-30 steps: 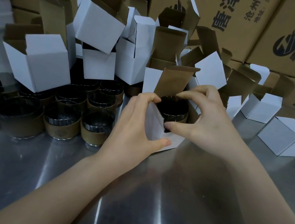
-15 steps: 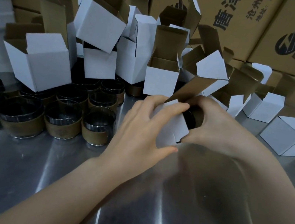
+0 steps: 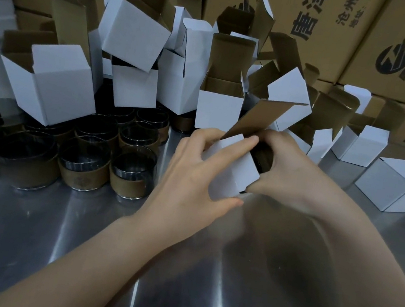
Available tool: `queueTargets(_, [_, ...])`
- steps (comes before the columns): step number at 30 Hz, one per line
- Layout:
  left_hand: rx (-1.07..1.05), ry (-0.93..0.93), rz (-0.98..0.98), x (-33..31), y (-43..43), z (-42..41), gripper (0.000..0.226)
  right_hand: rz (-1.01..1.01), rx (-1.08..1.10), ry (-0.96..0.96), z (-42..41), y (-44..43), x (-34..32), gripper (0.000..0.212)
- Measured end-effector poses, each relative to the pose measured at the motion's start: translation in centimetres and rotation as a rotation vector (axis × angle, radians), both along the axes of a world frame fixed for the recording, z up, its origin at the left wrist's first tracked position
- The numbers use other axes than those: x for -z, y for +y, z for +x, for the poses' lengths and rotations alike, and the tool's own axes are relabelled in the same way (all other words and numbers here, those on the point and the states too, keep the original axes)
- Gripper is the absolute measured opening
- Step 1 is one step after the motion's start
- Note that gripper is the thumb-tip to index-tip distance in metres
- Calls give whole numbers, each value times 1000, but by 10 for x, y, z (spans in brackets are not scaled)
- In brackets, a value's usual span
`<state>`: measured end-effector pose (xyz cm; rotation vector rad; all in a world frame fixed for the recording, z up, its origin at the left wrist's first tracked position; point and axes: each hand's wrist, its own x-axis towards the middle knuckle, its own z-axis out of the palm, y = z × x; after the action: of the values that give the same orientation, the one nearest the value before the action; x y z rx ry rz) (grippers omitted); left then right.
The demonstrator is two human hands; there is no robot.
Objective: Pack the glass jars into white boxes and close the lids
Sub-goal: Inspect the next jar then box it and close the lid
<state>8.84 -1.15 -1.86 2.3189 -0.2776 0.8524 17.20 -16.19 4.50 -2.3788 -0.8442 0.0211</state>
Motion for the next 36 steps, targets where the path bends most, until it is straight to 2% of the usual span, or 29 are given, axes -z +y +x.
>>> queueTargets(5, [40,66,-147,1,3,0,86,89,-22,45,-1,1,0,60])
queueTargets(11, [66,124,-325,3,6,3,85,256,-24,-13,-1,1,3,52])
queueTargets(16, [48,189,-382,4,8,5,82,407,14,-17,0,2,2,41])
queueTargets(19, [64,244,-454,3,9,6,72,443,-7,41,0,4,4,36])
queueTargets(24, [90,276,-599,0,8,9,40,425,-34,57,0,9,13,34])
queueTargets(29, [131,276,-700,-2,8,13,29,478,-9,89,5,8,14,41])
queueTargets(32, [151,227,-798,-2,10,13,33,458,31,111,7,10,11,56])
queueTargets(34, [182,169,-862,-2,13,12,51,480,38,146,8,11,9,64])
queueTargets(36, [211,158,-862,-2,14,12,70,503,24,174,7,12,8,63])
